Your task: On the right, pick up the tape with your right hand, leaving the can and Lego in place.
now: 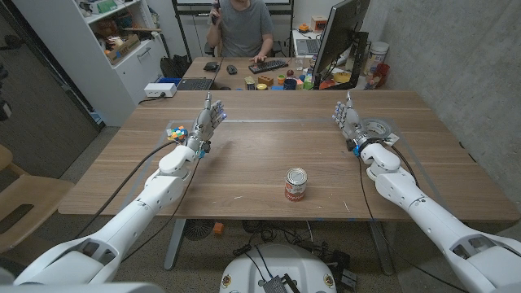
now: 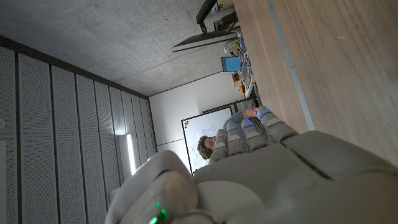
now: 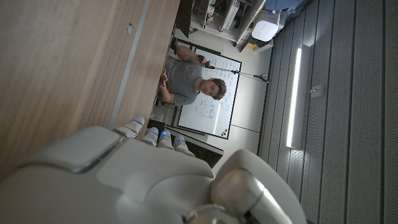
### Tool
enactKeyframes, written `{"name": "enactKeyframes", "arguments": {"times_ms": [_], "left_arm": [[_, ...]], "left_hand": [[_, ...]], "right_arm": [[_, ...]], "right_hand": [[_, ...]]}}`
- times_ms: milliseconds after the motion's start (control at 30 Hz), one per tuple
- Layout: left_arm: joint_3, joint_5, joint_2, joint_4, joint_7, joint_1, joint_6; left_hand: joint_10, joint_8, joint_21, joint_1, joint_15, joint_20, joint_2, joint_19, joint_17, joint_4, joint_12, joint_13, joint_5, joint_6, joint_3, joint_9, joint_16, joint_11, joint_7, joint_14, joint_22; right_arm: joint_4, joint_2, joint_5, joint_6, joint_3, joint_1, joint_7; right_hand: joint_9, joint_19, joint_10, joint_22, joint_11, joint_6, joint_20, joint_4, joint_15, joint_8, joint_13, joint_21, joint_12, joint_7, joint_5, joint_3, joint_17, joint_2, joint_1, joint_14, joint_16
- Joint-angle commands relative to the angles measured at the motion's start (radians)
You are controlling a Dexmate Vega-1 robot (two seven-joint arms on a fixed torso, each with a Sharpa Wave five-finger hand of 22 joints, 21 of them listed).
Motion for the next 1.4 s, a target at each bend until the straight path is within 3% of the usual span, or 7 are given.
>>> {"name": "enactKeyframes", "arguments": {"times_ms": [33,500,867,1033,1133,1200,1400], "left_arm": [[0.013,-0.011,-0.014,0.049,-0.044,-0.035,0.014],[0.016,-0.008,-0.013,0.051,-0.048,-0.038,0.016],[0.018,-0.008,-0.008,0.048,-0.054,-0.039,0.022],[0.024,-0.005,-0.012,0.054,-0.062,-0.045,0.024],[0.028,-0.004,-0.015,0.061,-0.071,-0.052,0.022],[0.030,-0.003,-0.016,0.062,-0.074,-0.054,0.021],[0.033,-0.001,-0.015,0.060,-0.073,-0.055,0.028]], "left_hand": [[0.010,0.005,0.006,0.009,0.009,-0.001,0.001,0.010,0.005,0.001,0.006,0.001,0.004,-0.003,-0.004,0.004,0.004,0.002,0.008,0.000,0.004],[0.009,0.006,0.006,0.011,0.010,-0.001,0.002,0.010,0.005,0.001,0.005,0.002,0.002,-0.002,-0.002,0.004,0.005,0.002,0.007,0.001,0.004],[0.010,0.006,0.007,0.012,0.011,0.000,0.002,0.009,0.005,0.001,0.005,0.002,0.000,-0.002,0.000,0.004,0.005,0.001,0.008,0.000,0.004],[0.010,0.006,0.007,0.013,0.010,0.000,0.002,0.009,0.005,0.001,0.005,0.002,0.000,-0.003,0.001,0.004,0.005,0.001,0.009,-0.001,0.004],[0.011,0.006,0.007,0.013,0.010,0.000,0.001,0.009,0.005,0.001,0.005,0.002,-0.001,-0.002,0.001,0.004,0.005,0.001,0.009,0.000,0.004],[0.012,0.006,0.007,0.013,0.011,-0.001,0.001,0.009,0.005,0.001,0.006,0.002,-0.001,-0.002,0.002,0.004,0.005,0.001,0.008,0.000,0.004],[0.012,0.006,0.007,0.014,0.011,-0.001,0.001,0.009,0.005,0.001,0.006,0.002,-0.002,-0.001,0.002,0.004,0.005,0.000,0.007,-0.001,0.004]], "right_arm": [[0.075,0.018,0.002,-0.002,-0.018,0.066,0.065],[-0.030,-0.047,-0.065,-0.024,-0.021,0.039,-0.011],[-0.247,-0.218,-0.210,-0.157,-0.017,-0.019,-0.143],[-0.354,-0.293,-0.304,-0.264,-0.022,-0.043,-0.227],[-0.408,-0.323,-0.339,-0.319,-0.011,-0.062,-0.278],[-0.440,-0.350,-0.364,-0.354,-0.008,-0.071,-0.293],[-0.549,-0.439,-0.466,-0.510,-0.021,-0.082,-0.321]], "right_hand": [[0.001,-0.003,-0.003,0.004,-0.007,-0.005,-0.013,-0.001,-0.011,0.005,0.003,0.004,0.006,0.003,0.006,-0.007,0.005,-0.002,0.009,-0.112,0.007],[0.002,-0.005,-0.001,0.004,-0.003,-0.005,-0.005,-0.003,-0.009,0.005,0.003,0.004,0.007,0.003,0.006,-0.006,0.005,-0.002,0.013,-0.112,0.008],[0.002,0.022,0.036,0.003,0.005,0.008,0.029,-0.026,-0.004,0.014,0.004,0.013,0.021,0.001,0.007,0.007,0.004,-0.005,0.055,-0.077,0.020],[0.002,0.049,0.070,0.003,0.004,0.035,0.032,-0.045,-0.011,0.026,0.006,0.020,0.033,0.003,0.007,0.017,0.004,-0.005,0.090,-0.050,0.026],[0.000,0.102,0.096,0.002,-0.001,0.073,0.044,-0.064,-0.009,0.036,0.006,0.032,0.039,-0.008,0.004,0.026,0.003,-0.007,0.127,-0.003,0.035],[-0.001,0.131,0.156,0.001,0.012,0.096,0.051,-0.077,-0.001,0.037,0.006,0.033,0.058,-0.010,-0.001,0.031,0.002,-0.010,0.151,0.035,0.039],[-0.001,0.178,0.197,0.001,0.008,0.138,0.073,-0.095,-0.012,0.046,0.007,0.041,0.069,-0.012,-0.004,0.041,0.002,-0.008,0.186,0.089,0.046]]}}
